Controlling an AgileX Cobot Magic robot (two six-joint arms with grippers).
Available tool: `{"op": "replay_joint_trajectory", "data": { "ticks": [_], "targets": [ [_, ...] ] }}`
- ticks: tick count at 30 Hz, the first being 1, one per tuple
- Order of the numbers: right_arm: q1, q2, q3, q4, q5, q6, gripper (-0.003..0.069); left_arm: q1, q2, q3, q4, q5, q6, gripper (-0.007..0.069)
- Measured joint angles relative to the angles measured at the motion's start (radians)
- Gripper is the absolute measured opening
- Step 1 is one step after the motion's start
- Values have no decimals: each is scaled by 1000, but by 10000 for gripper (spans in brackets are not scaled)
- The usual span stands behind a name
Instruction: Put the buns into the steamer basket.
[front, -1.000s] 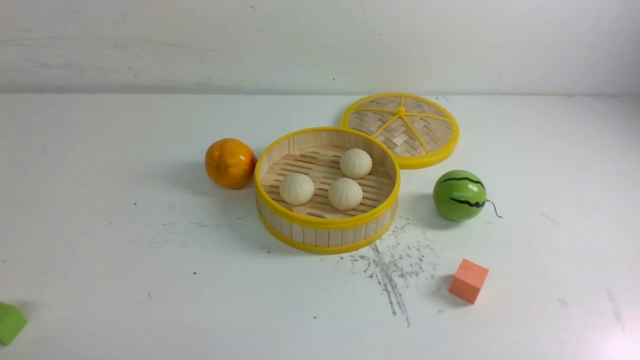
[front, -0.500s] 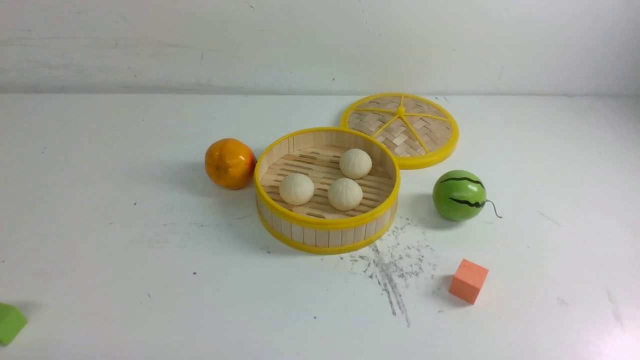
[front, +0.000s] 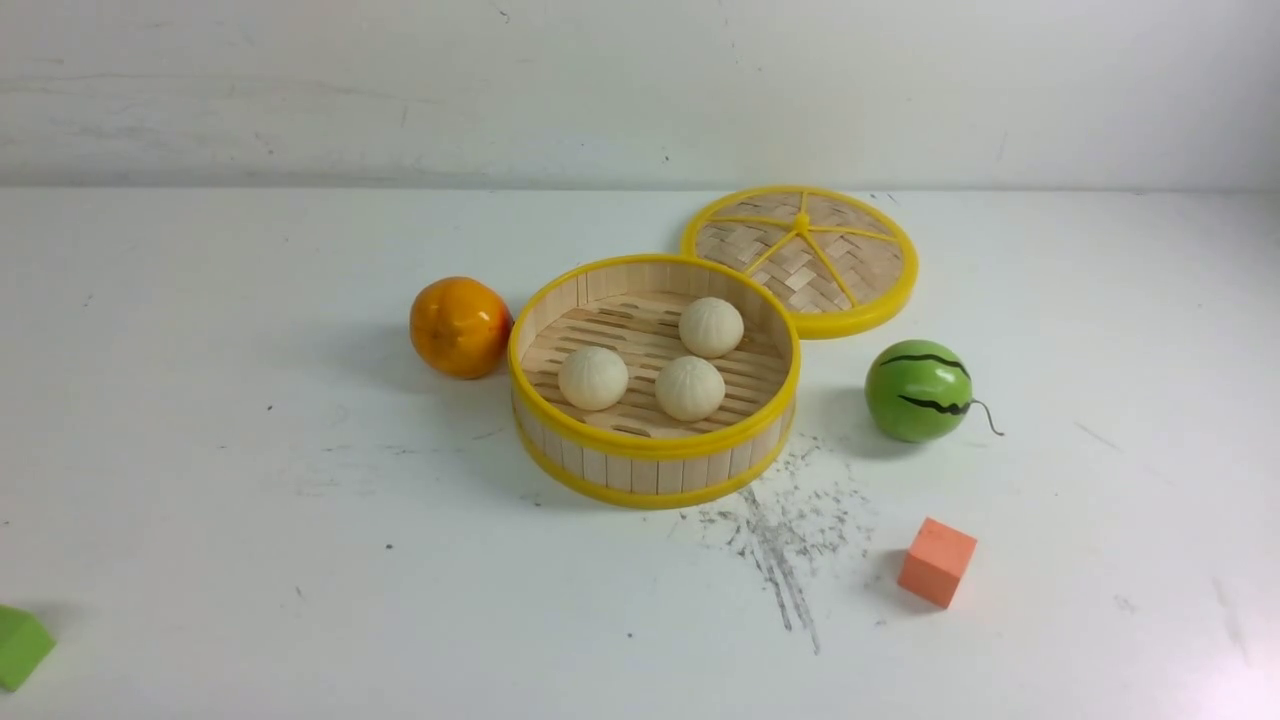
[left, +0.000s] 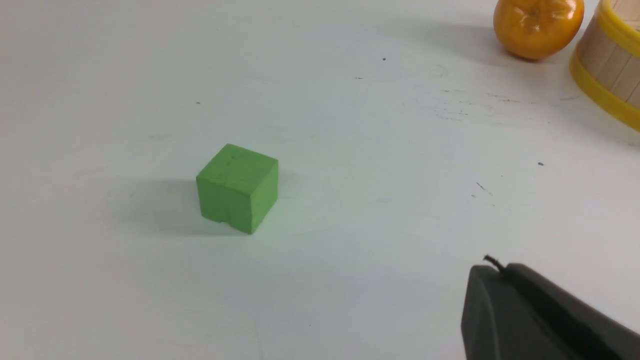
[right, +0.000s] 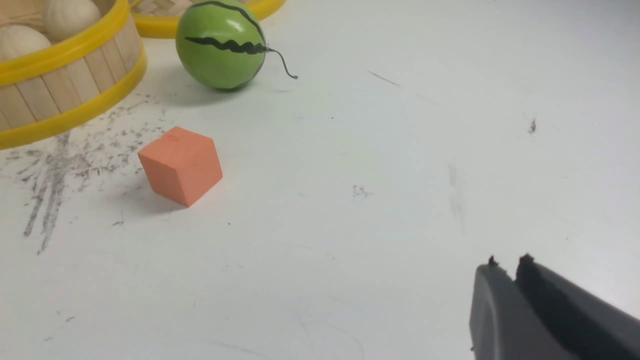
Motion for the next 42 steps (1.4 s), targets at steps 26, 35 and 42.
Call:
{"op": "replay_joint_trajectory", "data": {
  "ticks": [26, 35, 42],
  "targets": [
    [0, 0, 0, 1, 0, 0, 97, 0, 0, 0, 0, -2, 0, -13],
    [0, 0, 0, 1, 0, 0, 105, 0, 0, 0, 0, -2, 0, -13],
    [0, 0, 0, 1, 0, 0, 110, 0, 0, 0, 0, -3, 0, -6]
  ]
}}
